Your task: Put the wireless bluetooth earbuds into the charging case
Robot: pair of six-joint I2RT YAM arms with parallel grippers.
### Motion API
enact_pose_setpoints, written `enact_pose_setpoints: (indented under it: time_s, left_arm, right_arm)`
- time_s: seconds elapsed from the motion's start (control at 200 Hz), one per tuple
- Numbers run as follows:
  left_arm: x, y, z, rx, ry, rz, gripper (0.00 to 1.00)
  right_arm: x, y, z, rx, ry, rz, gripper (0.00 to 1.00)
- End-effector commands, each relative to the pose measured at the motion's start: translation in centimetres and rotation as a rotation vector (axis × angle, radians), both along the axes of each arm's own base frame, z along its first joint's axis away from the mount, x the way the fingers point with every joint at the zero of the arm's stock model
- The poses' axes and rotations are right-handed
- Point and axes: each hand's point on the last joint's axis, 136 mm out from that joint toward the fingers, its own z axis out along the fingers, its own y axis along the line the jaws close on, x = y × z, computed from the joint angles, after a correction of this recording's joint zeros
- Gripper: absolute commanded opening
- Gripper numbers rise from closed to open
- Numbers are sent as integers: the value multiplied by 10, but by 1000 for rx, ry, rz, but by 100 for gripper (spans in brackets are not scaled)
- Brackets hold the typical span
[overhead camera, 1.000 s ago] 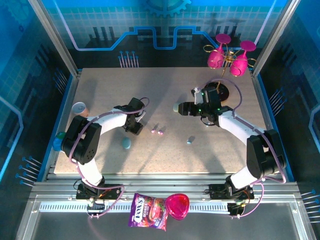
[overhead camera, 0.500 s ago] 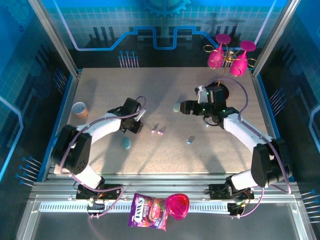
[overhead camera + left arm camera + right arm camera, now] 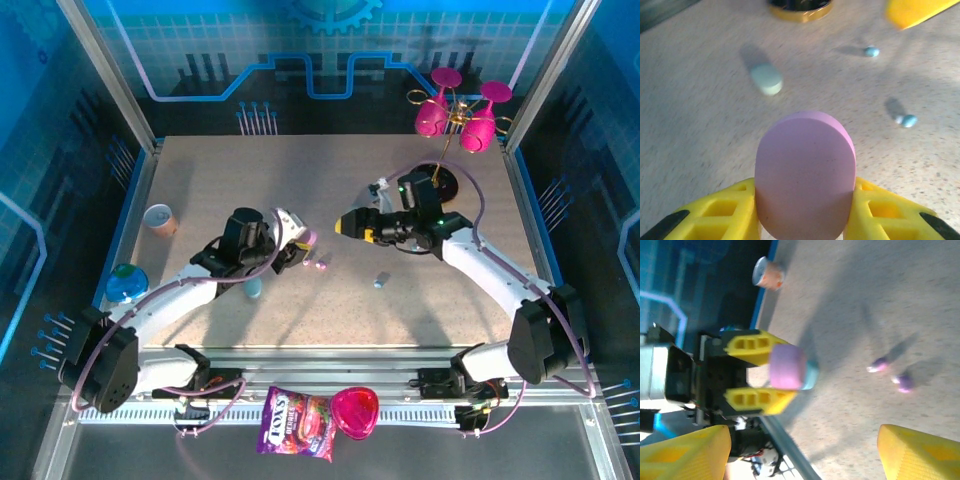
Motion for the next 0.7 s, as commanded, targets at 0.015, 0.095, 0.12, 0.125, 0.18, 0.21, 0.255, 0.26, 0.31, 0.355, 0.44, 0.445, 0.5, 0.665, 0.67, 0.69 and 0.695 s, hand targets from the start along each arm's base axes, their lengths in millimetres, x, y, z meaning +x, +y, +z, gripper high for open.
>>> enact_pose_setpoints:
  time_s: [0.015,0.095,0.12,0.125,0.18,0.21,0.255,0.26,0.31,0.355,0.44,0.445,0.5,0.665,0.67,0.69,0.695]
  left_arm:
    - [-13,-20,31,-48,-177,-139,30]
    - [-18,-23,37,-55,-203,-157,30]
    - [-19,-23,38,-55,-208,-163,30]
    - [-19,-24,38,-56,-207,-165,30]
    - [-22,-24,40,-56,-213,-173,30]
    - [-23,-25,40,-54,-217,-179,30]
    - [-25,-26,40,-49,-219,-187,30]
    - [-25,-26,40,-48,-220,-188,30]
    - [-27,-26,40,-42,-221,-193,30]
    - [-28,-27,40,-39,-225,-200,31]
    - [-34,-30,40,-34,-229,-230,32]
    - [-34,-30,39,-33,-228,-231,32]
    - [-38,-31,37,-25,-223,-251,32]
    - [-42,-32,32,-15,-208,-268,33]
    - [-43,-32,32,-16,-208,-269,33]
    - [-43,-32,32,-15,-207,-270,33]
    - [-43,-32,32,-15,-207,-270,33]
  right_arm:
    - [-20,25,5,41,90,88,75]
    - [-25,36,3,36,97,116,73]
    - [-27,39,2,34,98,125,72]
    - [-27,40,3,35,97,127,71]
    - [-30,44,2,32,102,141,70]
    - [-31,46,1,28,105,146,68]
    - [-32,48,-1,26,108,154,67]
    - [-32,48,-1,25,109,155,66]
    - [-33,50,-4,19,119,157,62]
    - [-33,50,-6,17,126,157,59]
    - [-32,51,-8,15,123,152,52]
    - [-32,51,-8,14,122,151,51]
    - [-31,50,-9,11,118,147,48]
    - [-29,51,-9,10,113,146,36]
    - [-29,51,-8,11,112,146,36]
    - [-29,51,-9,12,115,146,35]
    - [-29,51,-9,12,114,147,35]
